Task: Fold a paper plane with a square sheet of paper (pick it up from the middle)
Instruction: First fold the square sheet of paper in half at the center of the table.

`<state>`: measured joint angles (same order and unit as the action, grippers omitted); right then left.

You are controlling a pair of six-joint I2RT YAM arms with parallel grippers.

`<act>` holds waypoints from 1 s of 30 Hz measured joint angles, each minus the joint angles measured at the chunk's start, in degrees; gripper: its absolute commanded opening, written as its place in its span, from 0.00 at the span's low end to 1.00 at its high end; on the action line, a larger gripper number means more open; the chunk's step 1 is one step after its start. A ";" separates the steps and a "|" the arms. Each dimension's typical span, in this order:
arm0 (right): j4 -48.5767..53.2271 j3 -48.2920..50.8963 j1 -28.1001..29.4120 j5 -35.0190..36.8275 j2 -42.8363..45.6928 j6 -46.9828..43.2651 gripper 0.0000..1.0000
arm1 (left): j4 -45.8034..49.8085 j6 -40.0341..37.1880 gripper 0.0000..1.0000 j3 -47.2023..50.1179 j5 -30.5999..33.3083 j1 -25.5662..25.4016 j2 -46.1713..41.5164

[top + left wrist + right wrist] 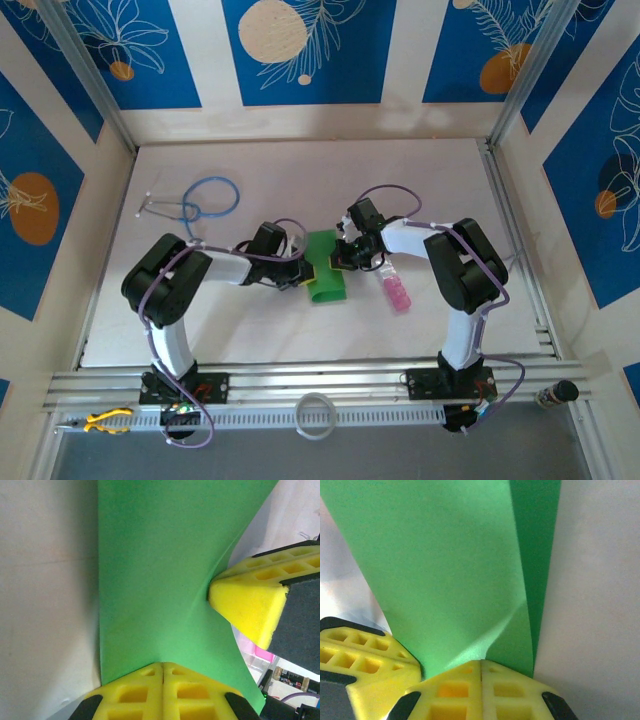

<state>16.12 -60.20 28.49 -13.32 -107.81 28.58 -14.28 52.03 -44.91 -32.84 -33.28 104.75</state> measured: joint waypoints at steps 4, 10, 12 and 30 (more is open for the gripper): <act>0.02 0.00 0.00 0.07 0.00 0.00 0.00 | 2.78 0.00 0.00 0.02 0.76 0.00 -1.64; 0.02 0.00 0.00 0.07 0.02 0.02 0.00 | 4.07 0.22 0.00 -0.50 0.39 -0.28 -4.57; 0.02 0.00 0.00 0.07 0.02 0.02 0.00 | 3.54 0.48 0.00 -0.68 -0.17 -0.37 -4.55; -1.51 1.14 0.00 0.02 0.44 0.68 0.00 | 4.50 -2.19 0.00 1.05 -0.46 -1.09 -1.99</act>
<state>14.61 -59.07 28.49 -13.30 -107.37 29.26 -9.78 49.84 -43.86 -33.30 -34.37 102.76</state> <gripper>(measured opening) 0.045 0.061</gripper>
